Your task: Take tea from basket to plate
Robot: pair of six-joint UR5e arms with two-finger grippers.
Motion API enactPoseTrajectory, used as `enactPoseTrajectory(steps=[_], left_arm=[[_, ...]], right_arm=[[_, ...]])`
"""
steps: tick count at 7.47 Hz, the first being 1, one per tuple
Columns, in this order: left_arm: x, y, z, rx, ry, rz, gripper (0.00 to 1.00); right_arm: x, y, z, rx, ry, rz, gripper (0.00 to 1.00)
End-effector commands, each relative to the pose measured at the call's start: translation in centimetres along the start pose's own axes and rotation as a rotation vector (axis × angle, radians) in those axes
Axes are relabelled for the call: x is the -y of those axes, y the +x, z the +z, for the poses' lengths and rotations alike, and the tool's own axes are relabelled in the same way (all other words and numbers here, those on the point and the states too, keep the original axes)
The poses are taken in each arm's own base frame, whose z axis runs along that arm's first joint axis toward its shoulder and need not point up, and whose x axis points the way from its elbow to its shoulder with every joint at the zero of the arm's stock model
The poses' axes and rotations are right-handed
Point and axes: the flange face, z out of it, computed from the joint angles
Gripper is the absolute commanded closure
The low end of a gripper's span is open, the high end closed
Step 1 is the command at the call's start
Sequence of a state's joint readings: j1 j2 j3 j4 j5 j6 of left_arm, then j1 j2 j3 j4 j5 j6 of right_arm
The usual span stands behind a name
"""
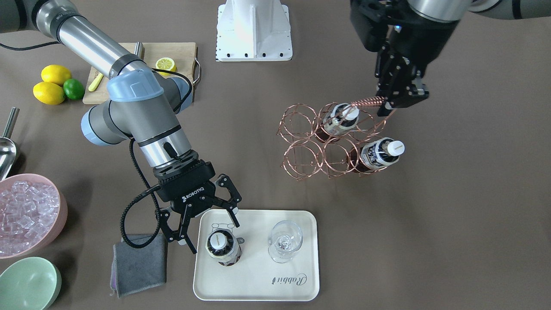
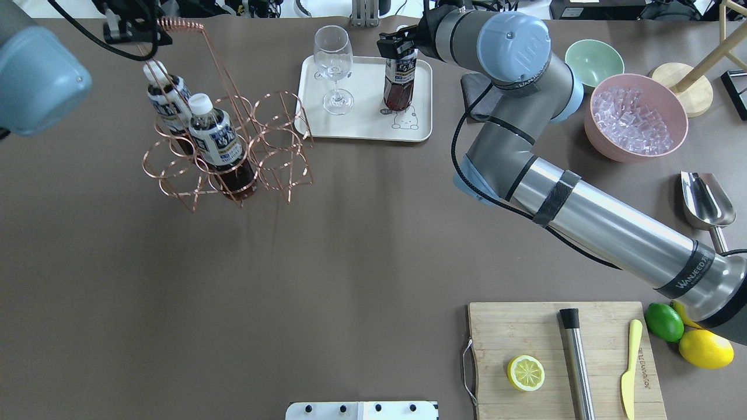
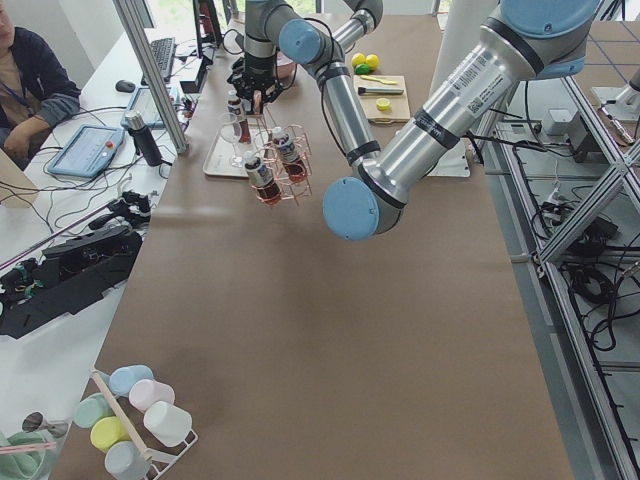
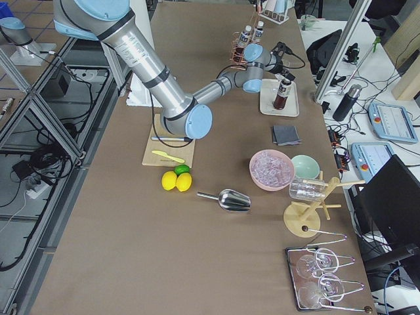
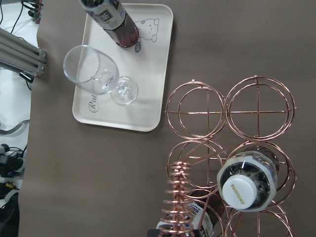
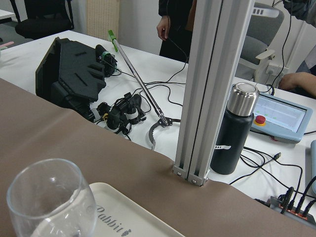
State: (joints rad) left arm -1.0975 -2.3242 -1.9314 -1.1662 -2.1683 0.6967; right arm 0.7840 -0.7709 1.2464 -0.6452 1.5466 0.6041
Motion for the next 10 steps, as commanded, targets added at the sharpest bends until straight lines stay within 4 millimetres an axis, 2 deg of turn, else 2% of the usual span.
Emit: enactPoseTrajectory(steps=[1, 2, 3, 4, 5, 6, 7, 8, 10], left_arm=[[-8.0, -6.0, -1.5, 0.015, -0.055, -0.037, 1.0], [-10.6, -8.1, -1.7, 0.015, -0.081, -0.02, 1.0], [-14.0, -10.6, -1.9, 0.01, -0.111, -0.016, 1.0], [-18.3, -13.1, -1.1, -0.041, -0.103, -0.006, 1.0], [-21.8, -15.1, -1.0, -0.068, -0.104, 0.005, 1.0], [-25.1, -16.3, -1.2, -0.076, -0.119, -0.002, 1.0], [-27.4, -16.6, -2.0, -0.067, -0.137, -0.027, 1.0], [-29.1, -16.7, -0.6, -0.094, -0.14, -0.051, 1.0], [-32.1, -18.5, 2.1, -0.111, -0.144, -0.047, 1.0]], right_arm=[[5.8, 0.3, -5.3, -0.038, -0.062, 0.007, 0.0], [9.3, 3.1, -9.0, -0.062, -0.115, 0.032, 0.0], [11.7, 7.5, -11.5, -0.104, -0.163, 0.067, 0.0], [11.2, 13.9, -14.0, -0.158, -0.202, 0.115, 0.0], [9.7, 17.3, -17.2, -0.238, -0.261, 0.164, 0.0], [8.2, 19.6, -20.8, -0.351, -0.368, 0.224, 0.0], [6.3, 20.6, -23.2, -0.444, -0.492, 0.281, 0.0], [4.7, 22.6, -24.0, -0.483, -0.561, 0.309, 0.0], [-2.3, 27.9, -27.0, -0.477, -0.778, 0.239, 0.0]])
